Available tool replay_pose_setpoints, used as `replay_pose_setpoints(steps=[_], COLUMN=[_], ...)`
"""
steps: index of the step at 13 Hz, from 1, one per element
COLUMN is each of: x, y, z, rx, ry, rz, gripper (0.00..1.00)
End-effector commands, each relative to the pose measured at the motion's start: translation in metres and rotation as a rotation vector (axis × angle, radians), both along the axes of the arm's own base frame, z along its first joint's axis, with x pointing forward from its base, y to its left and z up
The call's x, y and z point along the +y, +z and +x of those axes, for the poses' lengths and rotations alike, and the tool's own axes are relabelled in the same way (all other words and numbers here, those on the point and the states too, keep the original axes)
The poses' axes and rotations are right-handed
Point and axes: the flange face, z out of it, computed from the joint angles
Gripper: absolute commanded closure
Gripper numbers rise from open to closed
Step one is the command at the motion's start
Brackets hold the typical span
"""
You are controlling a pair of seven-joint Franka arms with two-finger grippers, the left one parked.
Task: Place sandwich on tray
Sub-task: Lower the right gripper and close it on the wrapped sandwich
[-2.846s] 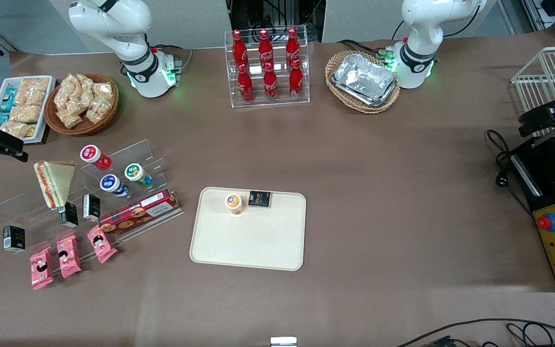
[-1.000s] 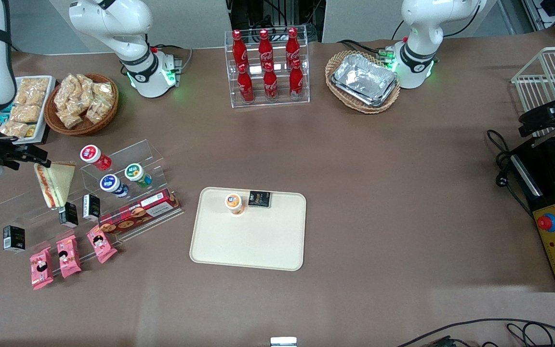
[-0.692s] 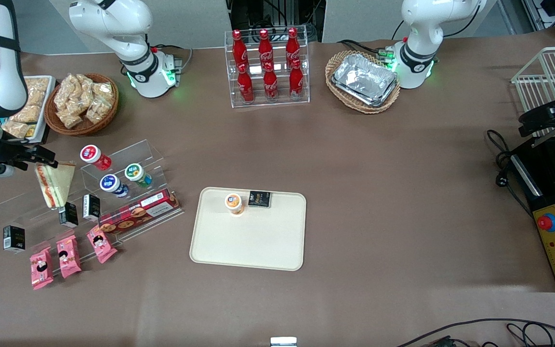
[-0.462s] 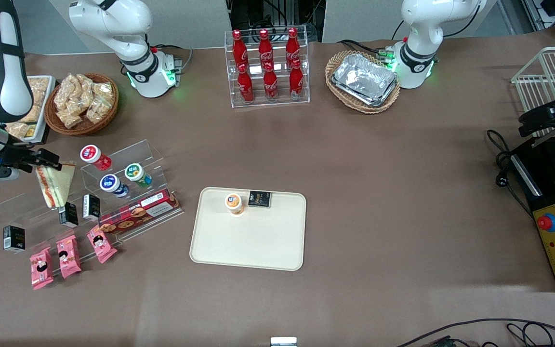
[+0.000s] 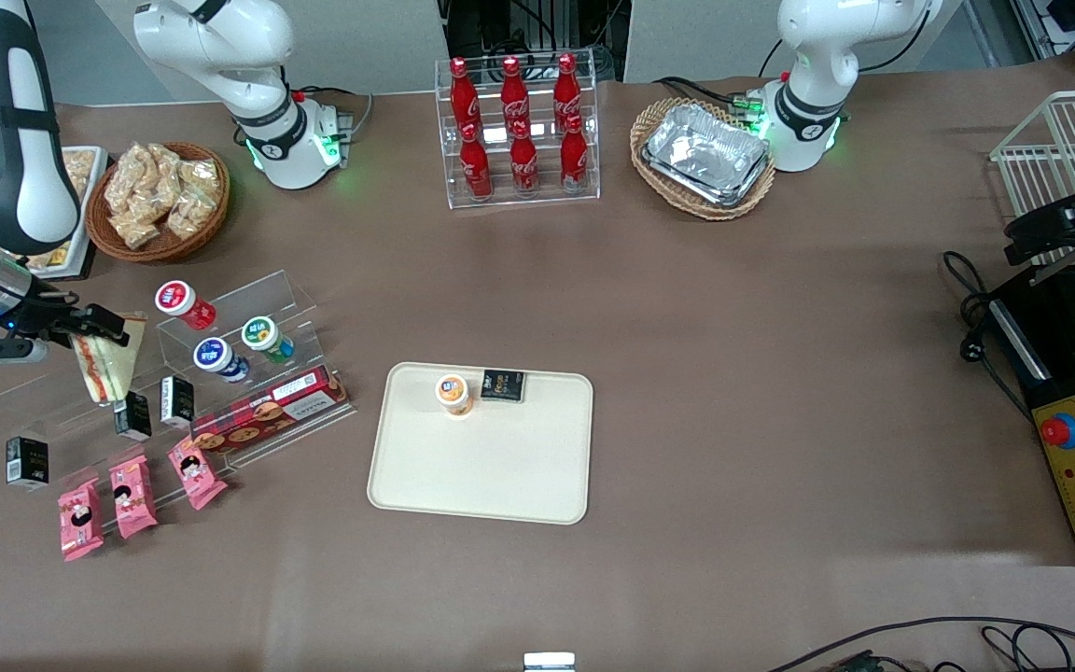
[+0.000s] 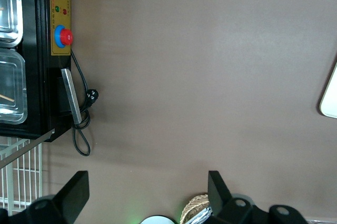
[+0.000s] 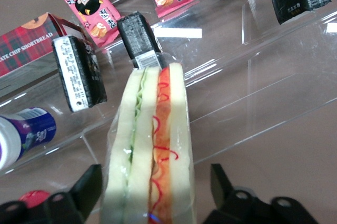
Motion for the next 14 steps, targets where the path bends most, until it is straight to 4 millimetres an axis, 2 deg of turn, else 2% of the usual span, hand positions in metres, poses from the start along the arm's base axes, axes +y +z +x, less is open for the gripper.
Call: replay_pose_setpoints(steps=[1,2,5,6,8,11,13,14], x=[0.001,0.001,0.001,0.000,-0.001,-0.005,-0.002,0.002], y=[-0.003,-0.003,0.004,0.010,0.036,0.087,0.118,0.133], z=[0.001,0.001,0.002,0.002,0.006,0.029,0.037,0.041], rx=[-0.023,-0.024,-0.032,-0.039,-0.058,-0.013,0.007,0.016], ry=[-0.015,-0.021,-0.017,-0.019,-0.019,-0.059,-0.054,-0.075], rz=[0.016,0.023,0.023,0.024,0.031,0.056,0.067,0.064], gripper=[0.27,0.28,0.56,0.62,0.64,0.64,0.65,0.69])
